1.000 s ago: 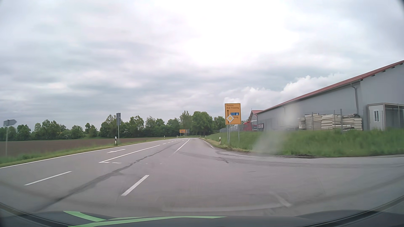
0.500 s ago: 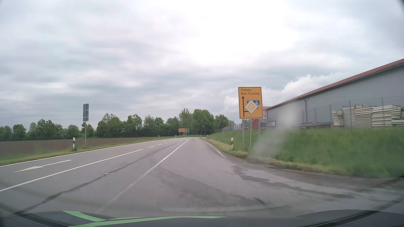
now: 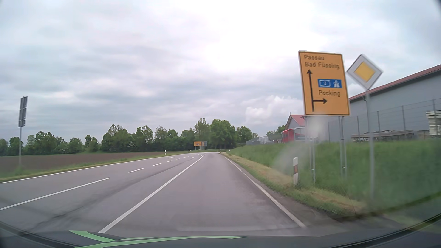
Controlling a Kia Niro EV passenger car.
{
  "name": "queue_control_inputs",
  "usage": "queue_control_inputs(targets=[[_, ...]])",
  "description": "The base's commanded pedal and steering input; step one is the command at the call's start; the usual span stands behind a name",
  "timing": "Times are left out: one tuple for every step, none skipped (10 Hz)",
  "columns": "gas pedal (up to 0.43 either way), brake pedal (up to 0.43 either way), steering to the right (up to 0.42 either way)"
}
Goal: Follow the waypoints while adhering to traffic rules and regulations
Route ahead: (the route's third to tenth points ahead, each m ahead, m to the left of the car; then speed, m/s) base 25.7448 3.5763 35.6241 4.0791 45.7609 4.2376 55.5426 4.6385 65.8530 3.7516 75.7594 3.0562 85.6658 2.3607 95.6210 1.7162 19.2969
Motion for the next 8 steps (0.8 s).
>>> queue_control_inputs(targets=[[0.000,0.152,-0.004],[0.000,0.146,-0.004],[0.000,0.140,-0.005],[0.000,0.134,-0.004],[0.000,0.134,-0.005],[0.000,0.128,-0.004],[0.000,0.122,-0.005],[0.000,0.122,-0.005]])
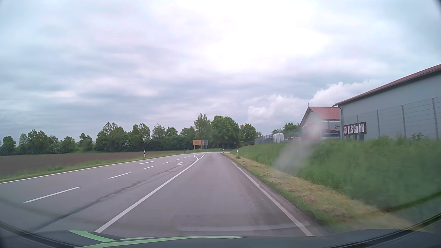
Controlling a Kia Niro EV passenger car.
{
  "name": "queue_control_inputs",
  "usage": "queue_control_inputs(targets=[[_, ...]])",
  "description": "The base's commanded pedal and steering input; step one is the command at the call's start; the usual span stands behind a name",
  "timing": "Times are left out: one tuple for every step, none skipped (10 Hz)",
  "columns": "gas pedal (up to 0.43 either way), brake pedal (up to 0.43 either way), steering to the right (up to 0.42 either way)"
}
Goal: Follow the waypoints while adhering to traffic rules and regulations
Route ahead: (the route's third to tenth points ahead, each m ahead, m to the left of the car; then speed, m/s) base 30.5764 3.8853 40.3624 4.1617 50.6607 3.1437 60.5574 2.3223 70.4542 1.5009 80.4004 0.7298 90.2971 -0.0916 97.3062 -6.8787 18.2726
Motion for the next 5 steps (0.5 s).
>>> queue_control_inputs(targets=[[0.000,0.122,-0.006],[0.000,0.116,-0.006],[0.000,0.116,-0.006],[0.000,0.116,-0.006],[0.000,0.116,-0.006]])
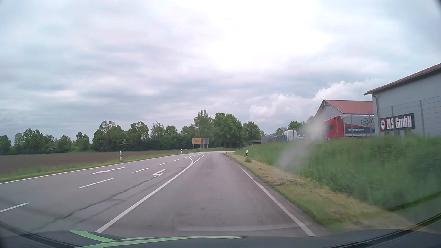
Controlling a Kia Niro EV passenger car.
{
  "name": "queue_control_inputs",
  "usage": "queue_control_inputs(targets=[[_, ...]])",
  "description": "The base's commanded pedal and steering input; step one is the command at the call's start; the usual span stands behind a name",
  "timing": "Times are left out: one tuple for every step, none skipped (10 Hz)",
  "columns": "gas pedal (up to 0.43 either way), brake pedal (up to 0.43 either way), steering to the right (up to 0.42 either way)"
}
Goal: Follow the waypoints while adhering to traffic rules and regulations
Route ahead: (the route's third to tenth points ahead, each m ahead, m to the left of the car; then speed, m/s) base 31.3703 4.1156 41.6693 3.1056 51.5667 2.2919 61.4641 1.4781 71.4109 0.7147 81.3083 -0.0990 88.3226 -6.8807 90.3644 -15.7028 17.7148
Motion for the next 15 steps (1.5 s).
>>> queue_control_inputs(targets=[[0.000,0.116,-0.006],[0.000,0.122,-0.006],[0.000,0.122,-0.006],[0.000,0.128,-0.006],[0.000,0.134,-0.006],[0.000,0.134,-0.006],[0.000,0.140,-0.006],[0.000,0.146,-0.006],[0.000,0.152,-0.006],[0.000,0.159,-0.006],[0.000,0.165,-0.006],[0.000,0.171,-0.006],[0.000,0.177,-0.006],[0.000,0.189,-0.006],[0.000,0.201,-0.006]])
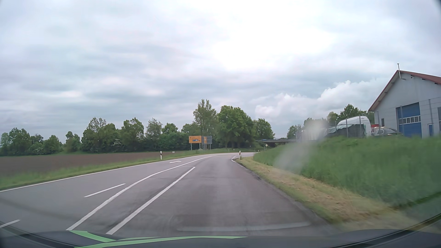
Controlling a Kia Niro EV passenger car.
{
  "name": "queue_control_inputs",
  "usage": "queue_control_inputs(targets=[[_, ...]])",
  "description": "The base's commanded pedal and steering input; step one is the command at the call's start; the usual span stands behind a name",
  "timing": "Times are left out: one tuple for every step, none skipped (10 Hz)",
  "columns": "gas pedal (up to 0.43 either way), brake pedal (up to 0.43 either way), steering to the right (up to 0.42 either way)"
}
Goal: Follow the waypoints while adhering to traffic rules and regulations
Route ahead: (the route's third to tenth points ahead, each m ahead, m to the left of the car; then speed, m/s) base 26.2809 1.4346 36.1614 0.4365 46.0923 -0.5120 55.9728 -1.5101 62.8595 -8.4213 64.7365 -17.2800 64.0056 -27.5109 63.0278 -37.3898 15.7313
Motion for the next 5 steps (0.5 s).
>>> queue_control_inputs(targets=[[0.000,0.213,-0.006],[0.000,0.226,-0.006],[0.000,0.232,-0.006],[0.000,0.232,-0.006],[0.000,0.232,-0.006]])
